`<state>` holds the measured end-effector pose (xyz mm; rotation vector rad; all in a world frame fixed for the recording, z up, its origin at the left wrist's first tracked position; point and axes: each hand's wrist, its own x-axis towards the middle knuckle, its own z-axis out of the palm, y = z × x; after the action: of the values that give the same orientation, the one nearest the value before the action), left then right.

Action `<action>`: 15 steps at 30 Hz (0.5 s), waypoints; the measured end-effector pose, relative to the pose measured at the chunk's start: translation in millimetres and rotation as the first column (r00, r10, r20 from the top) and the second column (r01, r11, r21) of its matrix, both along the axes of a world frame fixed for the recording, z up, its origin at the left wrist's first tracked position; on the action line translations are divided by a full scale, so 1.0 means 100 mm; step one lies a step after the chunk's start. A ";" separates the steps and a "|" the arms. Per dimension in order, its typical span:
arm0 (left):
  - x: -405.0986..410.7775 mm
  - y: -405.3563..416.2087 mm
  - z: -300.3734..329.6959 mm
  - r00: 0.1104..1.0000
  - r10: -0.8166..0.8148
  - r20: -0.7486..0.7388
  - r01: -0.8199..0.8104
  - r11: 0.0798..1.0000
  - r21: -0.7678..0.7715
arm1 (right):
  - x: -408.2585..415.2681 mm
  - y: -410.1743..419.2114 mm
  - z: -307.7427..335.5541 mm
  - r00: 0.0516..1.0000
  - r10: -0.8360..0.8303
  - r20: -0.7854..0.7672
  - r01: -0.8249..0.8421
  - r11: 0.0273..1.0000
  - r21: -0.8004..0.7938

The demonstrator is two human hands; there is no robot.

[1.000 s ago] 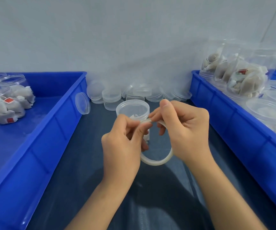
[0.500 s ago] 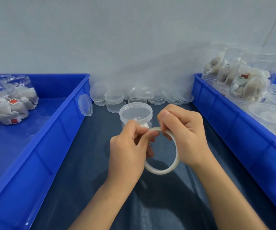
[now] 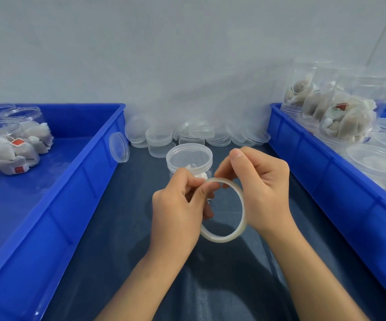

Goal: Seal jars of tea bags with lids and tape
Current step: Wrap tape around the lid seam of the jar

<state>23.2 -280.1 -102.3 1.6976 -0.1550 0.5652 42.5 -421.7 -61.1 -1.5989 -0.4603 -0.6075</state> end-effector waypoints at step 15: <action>-0.01 -0.01 0.01 1.000 -0.002 0.031 0.002 1.000 -0.013 | -0.03 0.03 0.05 0.998 0.046 -0.037 -0.045 0.999 0.030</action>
<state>22.3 -280.7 -101.8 1.6767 -0.1745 0.5898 40.0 -418.8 -56.5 -1.5653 -0.4567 -0.5461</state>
